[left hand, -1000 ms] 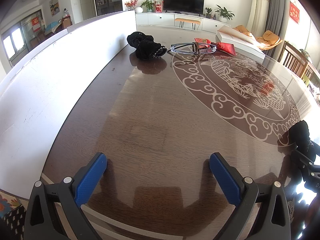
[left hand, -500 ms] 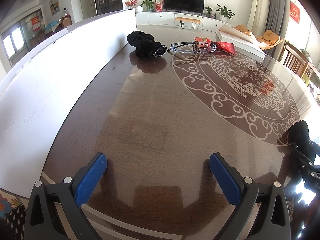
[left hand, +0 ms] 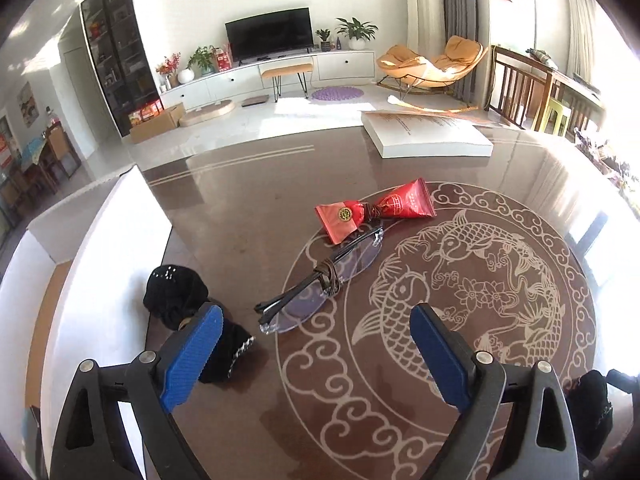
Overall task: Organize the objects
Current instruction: 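Close the left tool on the corded eyeglasses while the right tool holds the black bundle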
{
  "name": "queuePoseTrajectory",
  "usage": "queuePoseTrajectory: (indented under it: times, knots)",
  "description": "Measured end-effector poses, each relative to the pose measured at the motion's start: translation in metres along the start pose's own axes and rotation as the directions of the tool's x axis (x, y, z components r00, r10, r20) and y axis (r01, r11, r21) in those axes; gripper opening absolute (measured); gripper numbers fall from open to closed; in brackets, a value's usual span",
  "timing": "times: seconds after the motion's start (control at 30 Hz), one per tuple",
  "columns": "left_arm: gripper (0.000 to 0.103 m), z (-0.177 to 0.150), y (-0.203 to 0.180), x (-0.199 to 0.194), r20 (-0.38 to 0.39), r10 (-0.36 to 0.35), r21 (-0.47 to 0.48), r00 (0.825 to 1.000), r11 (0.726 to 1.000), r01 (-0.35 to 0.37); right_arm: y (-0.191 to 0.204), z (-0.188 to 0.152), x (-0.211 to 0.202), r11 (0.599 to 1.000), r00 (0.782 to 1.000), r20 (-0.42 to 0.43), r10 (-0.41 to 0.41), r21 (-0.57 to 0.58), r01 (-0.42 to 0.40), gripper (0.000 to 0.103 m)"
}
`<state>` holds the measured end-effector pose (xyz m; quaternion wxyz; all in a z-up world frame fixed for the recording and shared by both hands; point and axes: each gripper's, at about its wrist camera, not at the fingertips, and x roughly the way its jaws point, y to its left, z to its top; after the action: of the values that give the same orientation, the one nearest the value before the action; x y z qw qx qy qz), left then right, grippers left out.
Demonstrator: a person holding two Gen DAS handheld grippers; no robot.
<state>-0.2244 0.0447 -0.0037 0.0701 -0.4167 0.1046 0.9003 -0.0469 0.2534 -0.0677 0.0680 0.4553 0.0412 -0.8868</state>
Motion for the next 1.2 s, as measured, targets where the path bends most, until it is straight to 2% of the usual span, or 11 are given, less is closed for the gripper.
queuePoseTrajectory:
  times: [0.1,0.17,0.27,0.3,0.4,0.5,0.67,0.77,0.83,0.87,1.2]
  knots:
    - [0.093,0.016,-0.013,0.043,-0.072,0.019,0.089,0.997,0.996,-0.013,0.0,0.0,0.0,1.0,1.0,0.0,0.0,0.0,0.0,0.103]
    - [0.076,0.015,-0.015,0.064,-0.128,-0.001,0.087,0.992,0.996,0.012,0.0,0.0,0.0,1.0,1.0,0.0,0.0,0.0,0.0,0.103]
    - [0.015,0.016,-0.008,0.075,-0.168,-0.086,0.003,0.982,0.996,0.088,0.0,0.0,0.0,1.0,1.0,0.0,0.0,0.0,0.0,0.103]
    - [0.011,0.014,-0.008,0.073,-0.176,-0.077,-0.008,0.981,0.997,0.077,0.0,0.0,0.0,1.0,1.0,0.0,0.0,0.0,0.0,0.103]
    - [0.01,-0.009,-0.016,0.054,-0.183,-0.062,-0.021,0.981,0.998,0.059,-0.001,0.0,0.0,1.0,1.0,0.0,0.0,0.0,0.0,0.103]
    - [0.011,-0.053,-0.02,0.02,-0.192,-0.073,-0.105,0.979,0.993,0.053,-0.001,0.0,0.0,1.0,1.0,0.0,0.0,0.0,0.0,0.103]
    - [0.012,-0.137,-0.013,-0.043,-0.171,-0.187,-0.287,0.967,0.949,0.133,-0.001,0.0,0.0,1.0,1.0,0.0,0.0,0.0,0.0,0.103]
    - [0.032,-0.162,-0.008,-0.058,-0.111,-0.198,-0.323,0.974,0.934,0.153,-0.001,0.0,0.0,1.0,1.0,0.0,-0.001,0.0,0.001,0.103]
    - [0.072,-0.163,-0.007,-0.058,-0.126,-0.146,-0.298,0.981,0.949,0.103,-0.001,0.0,0.0,1.0,1.0,0.0,0.0,0.0,0.0,0.103]
    - [0.078,-0.162,-0.009,-0.055,-0.15,-0.11,-0.281,0.983,0.958,0.065,-0.001,0.0,0.0,1.0,1.0,0.0,0.0,0.0,0.0,0.103]
    - [0.08,-0.175,-0.016,-0.063,-0.141,-0.035,-0.195,0.989,0.981,0.007,-0.001,0.0,0.0,1.0,1.0,0.0,0.0,0.0,0.0,0.103]
